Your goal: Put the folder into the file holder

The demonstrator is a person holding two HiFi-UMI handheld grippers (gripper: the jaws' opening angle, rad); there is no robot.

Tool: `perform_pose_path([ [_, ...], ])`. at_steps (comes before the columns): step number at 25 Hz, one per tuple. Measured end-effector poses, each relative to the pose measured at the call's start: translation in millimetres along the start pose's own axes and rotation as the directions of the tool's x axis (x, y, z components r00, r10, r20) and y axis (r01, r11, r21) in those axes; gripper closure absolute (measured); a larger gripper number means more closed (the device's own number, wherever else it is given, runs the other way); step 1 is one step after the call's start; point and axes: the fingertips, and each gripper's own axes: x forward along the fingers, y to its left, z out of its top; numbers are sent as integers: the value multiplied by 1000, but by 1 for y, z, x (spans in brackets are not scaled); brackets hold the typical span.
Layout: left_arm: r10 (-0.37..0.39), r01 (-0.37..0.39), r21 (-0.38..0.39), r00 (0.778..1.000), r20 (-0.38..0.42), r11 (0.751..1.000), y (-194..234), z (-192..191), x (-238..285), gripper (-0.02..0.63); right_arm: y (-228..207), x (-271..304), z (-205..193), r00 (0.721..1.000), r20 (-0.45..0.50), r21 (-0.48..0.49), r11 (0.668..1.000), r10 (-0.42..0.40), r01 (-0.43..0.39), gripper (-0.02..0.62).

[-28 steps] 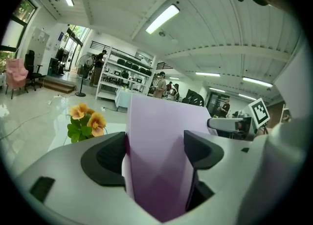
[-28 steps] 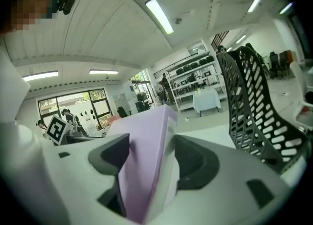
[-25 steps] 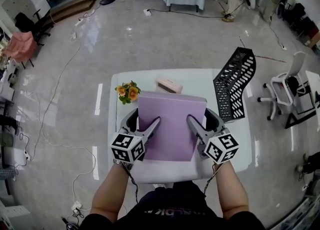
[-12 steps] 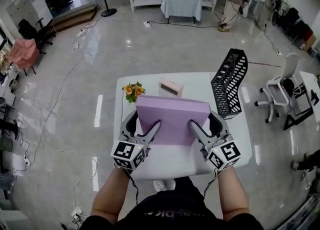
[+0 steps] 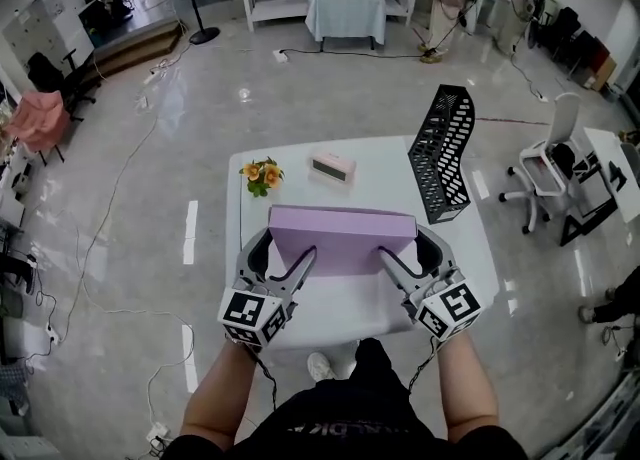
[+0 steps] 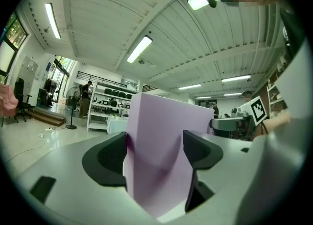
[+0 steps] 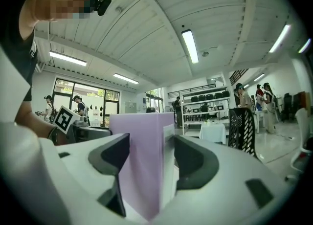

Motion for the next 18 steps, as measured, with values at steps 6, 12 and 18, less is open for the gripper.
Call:
perform_pose_path([
  [6, 21, -21, -4, 1000, 14, 1000, -4, -1, -3, 247, 0, -7, -3, 997, -15, -14, 997, 79, -80, 307],
  [12, 65, -65, -6, 998, 25, 998, -3, -1, -5, 261, -6, 3, 1, 971, -28, 7, 971, 237, -237, 307],
  [18, 116, -116, -10, 993, 30, 993, -5, 1, -5, 262, -2, 23, 6, 898, -62, -12, 899, 436, -438, 307],
])
